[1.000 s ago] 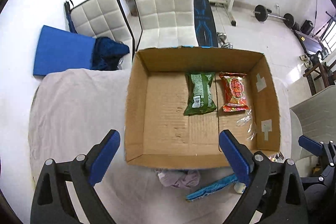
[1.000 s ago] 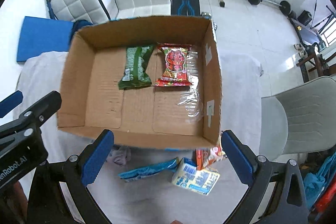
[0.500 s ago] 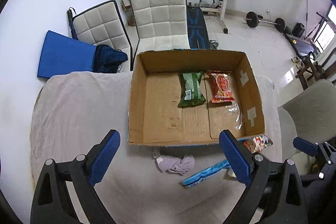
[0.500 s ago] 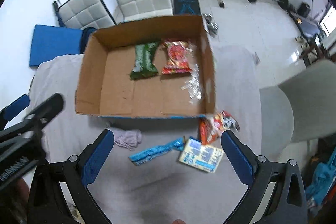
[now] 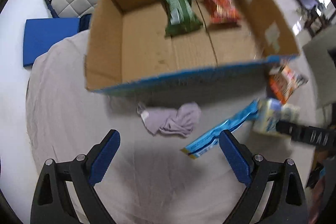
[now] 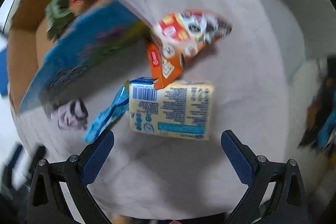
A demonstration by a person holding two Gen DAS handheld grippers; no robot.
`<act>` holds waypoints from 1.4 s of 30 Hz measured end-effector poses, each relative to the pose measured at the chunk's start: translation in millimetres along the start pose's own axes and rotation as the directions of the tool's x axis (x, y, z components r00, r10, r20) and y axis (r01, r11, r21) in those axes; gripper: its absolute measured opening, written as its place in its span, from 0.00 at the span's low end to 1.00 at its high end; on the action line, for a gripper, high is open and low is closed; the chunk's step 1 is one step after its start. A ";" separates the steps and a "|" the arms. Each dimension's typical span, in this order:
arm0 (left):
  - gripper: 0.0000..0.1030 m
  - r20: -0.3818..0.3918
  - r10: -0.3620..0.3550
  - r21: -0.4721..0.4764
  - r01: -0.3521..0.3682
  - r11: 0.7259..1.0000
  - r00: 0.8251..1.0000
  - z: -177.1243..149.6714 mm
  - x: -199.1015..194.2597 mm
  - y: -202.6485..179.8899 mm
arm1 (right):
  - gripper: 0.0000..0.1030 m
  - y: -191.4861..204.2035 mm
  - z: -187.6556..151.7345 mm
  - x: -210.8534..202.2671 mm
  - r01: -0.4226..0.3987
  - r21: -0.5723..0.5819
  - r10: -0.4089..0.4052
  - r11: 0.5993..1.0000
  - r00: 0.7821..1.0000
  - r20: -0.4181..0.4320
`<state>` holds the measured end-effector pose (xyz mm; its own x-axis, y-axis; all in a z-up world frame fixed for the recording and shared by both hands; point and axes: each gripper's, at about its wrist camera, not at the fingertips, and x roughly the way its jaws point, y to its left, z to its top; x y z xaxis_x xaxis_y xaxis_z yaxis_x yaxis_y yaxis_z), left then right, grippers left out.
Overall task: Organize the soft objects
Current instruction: 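Withdraw both tools and lower them toward the remaining items, then grasp the blue wrapped bar with the left tool while the right tool grasps the yellow milk carton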
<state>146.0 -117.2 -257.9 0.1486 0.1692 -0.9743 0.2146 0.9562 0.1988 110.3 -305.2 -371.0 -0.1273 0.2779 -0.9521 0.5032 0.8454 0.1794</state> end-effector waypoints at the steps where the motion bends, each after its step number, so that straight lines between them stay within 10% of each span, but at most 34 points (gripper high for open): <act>1: 0.94 -0.010 0.003 0.004 -0.003 1.000 1.000 -2.2 3.2 -2.0 | 1.00 -2.2 2.7 7.5 -0.003 0.039 0.003 0.999 1.000 -0.002; 18: 0.94 -0.095 0.031 0.259 -0.006 0.966 0.995 -0.5 59.3 -69.8 | 0.94 -52.1 -38.6 20.3 0.095 -0.085 -0.102 0.992 0.992 -0.079; 23: 0.64 -0.196 0.027 0.360 0.047 0.932 0.980 7.8 89.9 -107.3 | 0.94 -64.7 -52.3 22.6 0.086 -0.089 -0.094 0.992 0.992 -0.088; 25: 0.37 -0.234 0.018 0.363 0.071 0.929 0.972 9.9 95.7 -113.2 | 0.94 -66.1 -51.6 19.7 0.070 -0.087 -0.078 0.994 0.993 -0.093; 34: 0.25 -0.356 -0.117 0.084 0.156 0.984 0.927 0.3 89.0 -80.6 | 0.98 -68.3 -10.9 6.2 0.021 -0.095 -0.032 0.995 0.993 -0.114; 39: 0.25 -0.389 -0.196 -0.063 0.187 0.980 0.900 -17.3 88.0 -48.5 | 1.00 -40.1 -27.9 -18.7 0.263 -0.472 -0.274 0.841 0.961 0.046; 42: 0.25 -0.381 -0.195 -0.077 0.180 0.981 0.904 -20.2 87.1 -40.5 | 1.00 -15.9 -46.0 -13.6 0.397 -0.700 -0.371 0.594 0.907 0.199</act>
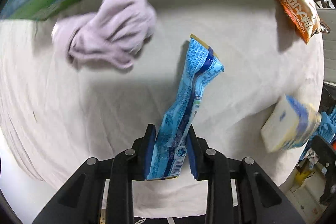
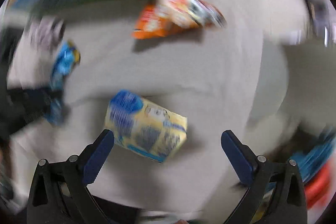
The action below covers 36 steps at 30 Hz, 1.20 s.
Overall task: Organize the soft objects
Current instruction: 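Grasp the blue wrapped bar with the left tool while the right tool grasps the yellow milk carton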
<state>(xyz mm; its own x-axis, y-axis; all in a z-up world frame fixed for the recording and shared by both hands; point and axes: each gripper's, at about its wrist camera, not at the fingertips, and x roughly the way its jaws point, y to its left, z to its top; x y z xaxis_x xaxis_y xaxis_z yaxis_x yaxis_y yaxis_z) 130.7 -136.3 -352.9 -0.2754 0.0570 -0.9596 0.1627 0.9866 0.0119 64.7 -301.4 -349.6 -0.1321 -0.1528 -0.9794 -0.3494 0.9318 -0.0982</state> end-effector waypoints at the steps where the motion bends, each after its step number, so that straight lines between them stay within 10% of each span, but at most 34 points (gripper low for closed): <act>1: 0.25 0.003 -0.002 -0.002 0.002 1.000 1.000 -1.9 -0.8 2.3 | 1.00 12.2 -0.2 2.6 0.054 -0.117 -0.054 0.992 0.999 0.001; 10: 0.25 0.001 -0.025 -0.052 0.026 0.998 1.000 8.9 -5.3 7.9 | 1.00 61.5 -12.1 53.3 0.147 -0.523 -0.210 0.840 0.976 -0.063; 19: 0.25 0.011 -0.025 -0.082 0.026 0.996 1.000 4.7 -10.5 15.0 | 0.99 62.3 -4.3 77.0 0.128 -0.544 -0.210 0.829 0.973 -0.092; 23: 0.25 0.014 -0.024 -0.080 0.025 0.996 1.000 3.8 -8.0 13.9 | 0.74 62.5 -0.2 93.1 0.094 -0.501 -0.181 0.860 0.975 -0.127; 31: 0.25 0.027 -0.021 -0.075 0.023 0.997 0.999 -13.2 9.0 9.0 | 0.70 2.3 43.0 85.1 -0.115 -0.028 0.106 0.993 0.969 -0.223; 36: 0.25 0.023 -0.024 -0.085 0.025 0.996 0.999 -17.6 4.2 13.4 | 0.70 -43.1 49.5 90.4 -0.250 0.370 0.341 0.895 0.918 -0.204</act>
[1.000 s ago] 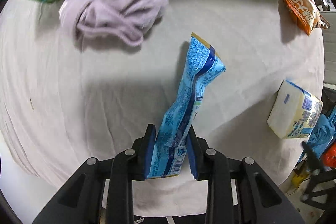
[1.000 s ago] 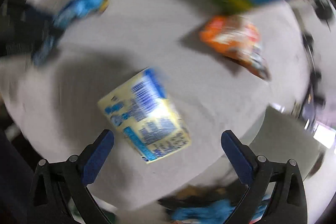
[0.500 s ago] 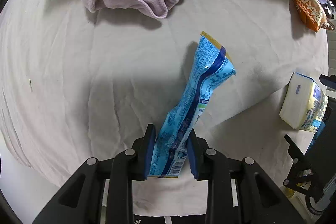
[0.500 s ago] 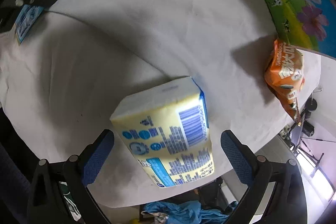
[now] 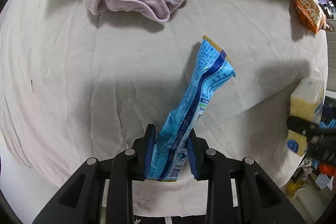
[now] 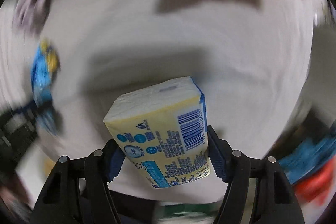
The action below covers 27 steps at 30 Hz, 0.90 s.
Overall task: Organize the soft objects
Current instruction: 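Grasp the blue wrapped bar with the left tool while the right tool grasps the yellow milk carton, then carry the bar and carton into the box and open both tools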
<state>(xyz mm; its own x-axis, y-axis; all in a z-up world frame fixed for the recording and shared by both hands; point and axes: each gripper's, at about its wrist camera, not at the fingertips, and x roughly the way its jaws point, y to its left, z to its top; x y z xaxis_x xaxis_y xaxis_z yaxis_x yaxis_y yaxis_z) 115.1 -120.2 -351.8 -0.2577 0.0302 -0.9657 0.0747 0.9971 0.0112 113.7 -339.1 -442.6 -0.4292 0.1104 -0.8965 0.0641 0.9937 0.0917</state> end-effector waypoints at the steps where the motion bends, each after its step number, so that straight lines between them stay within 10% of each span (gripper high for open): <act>1: 0.25 -0.006 0.000 -0.003 0.000 1.000 1.000 1.2 1.6 0.8 | 0.70 -0.9 3.2 -1.6 -0.004 0.011 0.004 1.000 1.000 0.004; 13: 0.17 0.011 0.008 0.044 -0.008 0.999 1.000 -0.4 -1.0 -5.1 | 0.68 3.7 -18.4 -12.0 0.043 0.053 -0.047 0.998 0.996 0.080; 27: 0.16 0.105 -0.192 -0.020 0.195 0.981 0.976 -42.6 -67.3 29.1 | 0.67 38.9 -94.6 -27.5 -0.164 0.071 0.149 0.984 0.972 0.180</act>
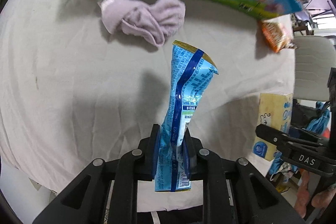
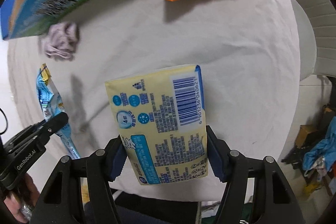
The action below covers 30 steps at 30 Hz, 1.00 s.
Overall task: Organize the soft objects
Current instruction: 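Carry the bar and carton into the box and open both tools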
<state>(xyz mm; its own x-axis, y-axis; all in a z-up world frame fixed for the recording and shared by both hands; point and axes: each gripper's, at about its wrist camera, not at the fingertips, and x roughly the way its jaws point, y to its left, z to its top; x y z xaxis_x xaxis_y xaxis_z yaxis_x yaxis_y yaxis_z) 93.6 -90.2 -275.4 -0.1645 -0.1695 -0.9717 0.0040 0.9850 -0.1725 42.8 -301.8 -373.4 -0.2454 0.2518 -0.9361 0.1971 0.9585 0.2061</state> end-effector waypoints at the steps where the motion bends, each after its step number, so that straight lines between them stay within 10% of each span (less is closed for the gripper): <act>1: 0.16 0.014 -0.013 -0.003 0.013 1.000 1.000 -1.9 -9.8 0.8 | 0.67 -0.8 0.2 -10.0 -0.021 -0.001 0.021 1.000 1.000 0.013; 13: 0.16 0.247 -0.047 0.036 0.040 0.999 0.968 45.6 -143.2 -1.0 | 0.67 65.4 48.4 -161.2 -0.055 -0.115 0.081 0.992 0.968 0.239; 22: 0.16 0.346 0.070 -0.015 -0.069 0.997 0.936 129.9 -168.7 22.0 | 0.67 119.2 136.1 -160.3 0.069 -0.088 -0.039 0.994 0.951 0.308; 30: 0.16 0.301 0.128 -0.050 -0.119 0.992 0.945 203.6 -131.3 22.8 | 0.67 110.8 202.1 -123.1 0.156 -0.039 -0.142 0.987 0.959 0.246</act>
<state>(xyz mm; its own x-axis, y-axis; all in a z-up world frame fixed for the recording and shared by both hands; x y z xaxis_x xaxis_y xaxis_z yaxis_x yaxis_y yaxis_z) 316.1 -52.0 -184.6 0.1423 -0.0436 -0.9889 -0.0256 0.9985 -0.0477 286.7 -253.7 -293.0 -0.0298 0.0727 -0.9969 0.1197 0.9904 0.0686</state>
